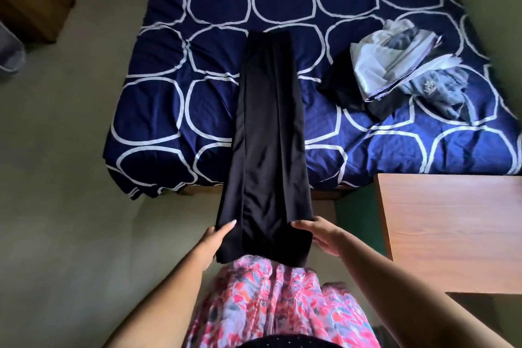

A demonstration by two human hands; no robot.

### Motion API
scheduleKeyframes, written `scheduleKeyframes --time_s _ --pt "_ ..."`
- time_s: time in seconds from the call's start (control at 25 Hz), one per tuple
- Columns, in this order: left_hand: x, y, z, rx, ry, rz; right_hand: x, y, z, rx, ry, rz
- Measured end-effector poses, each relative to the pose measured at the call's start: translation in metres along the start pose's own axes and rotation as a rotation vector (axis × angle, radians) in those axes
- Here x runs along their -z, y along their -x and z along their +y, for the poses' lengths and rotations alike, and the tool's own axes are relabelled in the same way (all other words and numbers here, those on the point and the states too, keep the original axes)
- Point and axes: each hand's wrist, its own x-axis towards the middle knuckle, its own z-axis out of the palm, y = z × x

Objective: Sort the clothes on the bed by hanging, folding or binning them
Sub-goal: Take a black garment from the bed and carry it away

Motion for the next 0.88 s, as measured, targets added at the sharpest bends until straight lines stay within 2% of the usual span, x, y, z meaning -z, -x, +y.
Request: scheduleKeyframes --time_s 0.36,0.48,0.6,0.68,0.88 --pt "0.028 0.035 -0.017 0.012 0.034 -0.082 -0.022 0.047 0.042 -0.003 -0.119 0.203" --pt "0.033 0.043 -0.015 -0.083 0.030 -0.084 -0.041 0.061 0.054 0.087 -0.335 0.191" --pt "0.040 0.050 -0.015 -0.180 -0.048 -0.101 -0.060 0.075 0.064 0.200 -0.425 0.302" --pt "0.040 0.061 -0.009 -0.198 -0.070 -0.128 -0.065 0.086 0.066 0.274 -0.329 0.402" --pt "0.040 0.076 0.005 -0.345 -0.162 -0.242 -0.061 0.108 0.054 0.372 0.156 0.569"
